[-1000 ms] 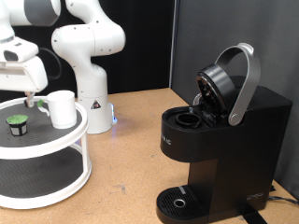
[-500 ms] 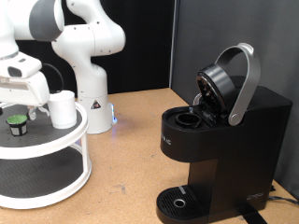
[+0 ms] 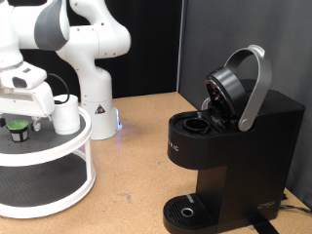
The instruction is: Make a cup of coffee with the keurig machine
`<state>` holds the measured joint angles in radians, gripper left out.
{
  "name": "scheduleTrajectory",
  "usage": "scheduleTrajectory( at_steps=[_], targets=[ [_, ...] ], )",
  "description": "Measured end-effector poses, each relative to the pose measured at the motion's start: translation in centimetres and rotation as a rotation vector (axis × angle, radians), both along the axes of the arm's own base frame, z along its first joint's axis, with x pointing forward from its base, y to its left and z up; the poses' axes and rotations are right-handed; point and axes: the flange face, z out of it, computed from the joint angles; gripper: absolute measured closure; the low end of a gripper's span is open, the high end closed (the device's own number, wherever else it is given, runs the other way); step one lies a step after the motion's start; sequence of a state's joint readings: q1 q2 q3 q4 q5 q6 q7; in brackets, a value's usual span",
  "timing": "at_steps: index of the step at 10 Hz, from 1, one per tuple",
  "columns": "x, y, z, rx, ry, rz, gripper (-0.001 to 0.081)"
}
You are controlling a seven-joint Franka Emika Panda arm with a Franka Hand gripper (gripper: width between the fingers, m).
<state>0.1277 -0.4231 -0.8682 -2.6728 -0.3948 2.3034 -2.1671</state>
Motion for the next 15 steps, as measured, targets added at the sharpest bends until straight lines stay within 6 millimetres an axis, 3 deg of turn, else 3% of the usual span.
scheduleTrajectory(
  at_steps=[2,3,4,5,9,15],
  targets=[
    [-0.1,-0.2,-0.1,0.003,-0.018,0.002,0.0006],
    [-0.1,-0.3,-0.1,0.008,-0.025,0.006,0.0158],
    [-0.2,-0.4,0.0,0.015,-0.032,0.011,0.0158],
    [-0.2,-0.5,0.1,0.021,-0.042,0.013,0.0334],
    [-0.3,-0.7,0.9,0.041,-0.064,0.003,0.0339],
    [-0.5,-1.9,6.1,0.077,-0.071,0.004,0.0339]
  ],
)
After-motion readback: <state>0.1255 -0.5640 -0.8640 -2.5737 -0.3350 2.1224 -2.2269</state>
